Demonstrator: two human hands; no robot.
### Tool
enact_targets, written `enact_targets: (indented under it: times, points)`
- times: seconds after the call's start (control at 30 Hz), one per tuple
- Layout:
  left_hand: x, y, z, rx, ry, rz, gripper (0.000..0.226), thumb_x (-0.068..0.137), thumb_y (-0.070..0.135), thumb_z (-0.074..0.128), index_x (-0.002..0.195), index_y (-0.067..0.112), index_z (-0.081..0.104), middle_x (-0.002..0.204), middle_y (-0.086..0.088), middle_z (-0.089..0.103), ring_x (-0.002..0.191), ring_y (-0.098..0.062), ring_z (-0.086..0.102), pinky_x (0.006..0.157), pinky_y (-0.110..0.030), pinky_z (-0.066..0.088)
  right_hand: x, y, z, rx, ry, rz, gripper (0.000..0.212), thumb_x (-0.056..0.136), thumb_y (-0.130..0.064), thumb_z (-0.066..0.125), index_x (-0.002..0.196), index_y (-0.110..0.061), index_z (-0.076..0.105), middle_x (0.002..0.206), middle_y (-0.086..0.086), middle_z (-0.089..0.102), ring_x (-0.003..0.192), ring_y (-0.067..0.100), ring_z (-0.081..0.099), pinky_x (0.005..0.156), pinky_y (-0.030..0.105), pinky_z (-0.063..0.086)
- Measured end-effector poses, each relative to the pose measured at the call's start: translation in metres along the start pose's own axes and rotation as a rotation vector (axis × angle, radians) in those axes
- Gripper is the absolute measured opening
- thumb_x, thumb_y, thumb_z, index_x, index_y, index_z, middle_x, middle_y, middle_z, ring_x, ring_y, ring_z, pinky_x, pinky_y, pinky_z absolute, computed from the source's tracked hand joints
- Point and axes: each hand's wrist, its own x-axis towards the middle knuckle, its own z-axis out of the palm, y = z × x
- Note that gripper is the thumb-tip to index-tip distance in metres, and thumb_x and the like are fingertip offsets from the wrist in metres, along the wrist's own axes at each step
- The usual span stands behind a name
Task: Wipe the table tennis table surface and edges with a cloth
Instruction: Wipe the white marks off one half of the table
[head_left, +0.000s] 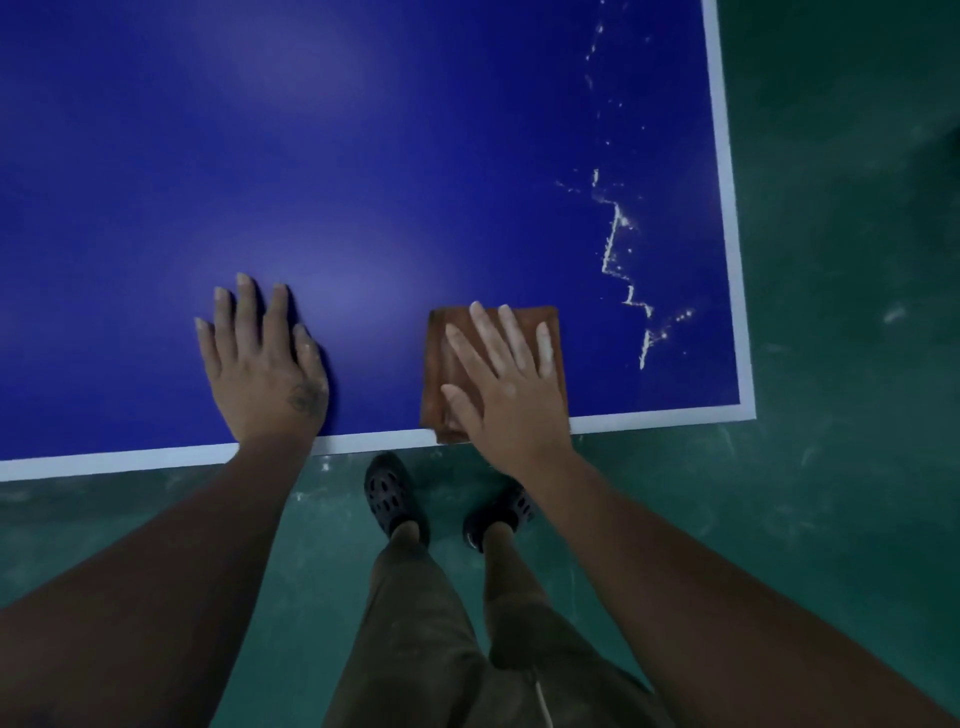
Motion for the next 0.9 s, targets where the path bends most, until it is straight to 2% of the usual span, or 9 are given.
enact_targets:
  times: [0.1, 0.2, 0.33, 0.43, 0.53, 0.63, 0.73, 0.83, 0.9]
  points:
    - [-0.015, 0.047, 0.006, -0.054, -0.027, 0.101, 0.052, 0.115, 0.032, 0.044, 0.161, 0.01, 0.051, 0.174, -0.017, 0.038, 0.165, -0.04, 0.027, 0.136, -0.056, 0.014, -0.015, 0.051, -0.006, -0.024, 0.015, -0.043, 0.062, 0.112, -0.059, 0.038, 0.169, -0.033, 0.032, 0.181, -0.004, 0.012, 0.168, 0.024, 0.006, 0.132, 0.062, 0.007]
    - [-0.016, 0.105, 0.016, -0.061, -0.124, 0.169, 0.056, 0.117, 0.038, 0.036, 0.167, 0.014, 0.043, 0.179, -0.014, 0.029, 0.168, -0.038, 0.018, 0.137, -0.055, 0.011, -0.032, 0.116, -0.019, -0.097, 0.004, 0.038, 0.065, 0.111, -0.062, 0.033, 0.17, -0.035, 0.026, 0.181, -0.006, 0.006, 0.168, 0.022, 0.004, 0.133, 0.06, 0.006]
    - [-0.017, 0.164, 0.034, -0.02, -0.197, 0.041, 0.065, 0.116, 0.047, 0.021, 0.175, 0.022, 0.021, 0.184, -0.009, 0.007, 0.17, -0.034, 0.001, 0.137, -0.055, 0.001, -0.055, 0.196, -0.042, -0.116, -0.017, 0.261, 0.068, 0.11, -0.062, 0.024, 0.17, -0.031, 0.026, 0.181, -0.003, 0.009, 0.168, 0.024, 0.006, 0.131, 0.066, 0.011]
    - [-0.017, 0.171, 0.041, 0.004, -0.174, -0.003, 0.066, 0.114, 0.049, 0.024, 0.175, 0.024, 0.021, 0.184, -0.008, 0.006, 0.17, -0.034, 0.001, 0.137, -0.055, 0.002, -0.06, 0.212, -0.049, -0.108, 0.03, 0.422, 0.066, 0.111, -0.056, 0.032, 0.169, -0.024, 0.032, 0.179, 0.005, 0.019, 0.167, 0.031, 0.012, 0.13, 0.068, 0.011]
    - [-0.019, 0.171, 0.042, 0.004, -0.162, -0.01, 0.066, 0.113, 0.049, 0.028, 0.174, 0.024, 0.025, 0.184, -0.006, 0.009, 0.17, -0.033, 0.003, 0.137, -0.055, 0.004, -0.044, 0.186, -0.048, -0.1, 0.037, 0.516, 0.067, 0.111, -0.056, 0.028, 0.17, -0.025, 0.026, 0.18, 0.007, 0.014, 0.167, 0.033, 0.009, 0.13, 0.068, 0.008]
    - [-0.018, 0.172, 0.044, -0.002, -0.131, -0.016, 0.065, 0.112, 0.048, 0.033, 0.172, 0.024, 0.03, 0.183, -0.006, 0.014, 0.17, -0.032, 0.006, 0.137, -0.054, 0.005, -0.024, 0.148, -0.038, -0.104, 0.021, 0.403, 0.068, 0.112, -0.06, 0.017, 0.172, -0.029, 0.016, 0.181, 0.004, 0.002, 0.167, 0.031, 0.002, 0.131, 0.066, 0.003]
    - [-0.019, 0.172, 0.047, -0.02, -0.077, -0.011, 0.062, 0.112, 0.045, 0.038, 0.17, 0.022, 0.036, 0.182, -0.008, 0.02, 0.169, -0.033, 0.012, 0.137, -0.054, 0.007, -0.023, 0.13, -0.026, -0.045, 0.007, 0.207, 0.065, 0.113, -0.06, 0.024, 0.171, -0.029, 0.023, 0.182, 0.002, 0.005, 0.168, 0.029, 0.0, 0.132, 0.065, 0.002]
    - [-0.019, 0.172, 0.049, -0.015, -0.061, -0.012, 0.062, 0.112, 0.046, 0.039, 0.17, 0.023, 0.037, 0.182, -0.007, 0.021, 0.169, -0.032, 0.012, 0.137, -0.053, 0.007, -0.039, 0.154, -0.028, -0.019, -0.001, 0.051, 0.064, 0.113, -0.06, 0.031, 0.17, -0.032, 0.029, 0.181, -0.002, 0.007, 0.168, 0.026, 0.002, 0.133, 0.062, 0.003]
    - [-0.019, 0.171, 0.05, -0.006, -0.061, -0.014, 0.062, 0.112, 0.046, 0.038, 0.17, 0.024, 0.036, 0.182, -0.006, 0.02, 0.17, -0.031, 0.011, 0.138, -0.051, 0.006, -0.053, 0.189, -0.033, -0.042, 0.003, 0.021, 0.064, 0.111, -0.061, 0.033, 0.169, -0.033, 0.03, 0.181, -0.004, 0.007, 0.168, 0.025, 0.005, 0.132, 0.063, 0.006]
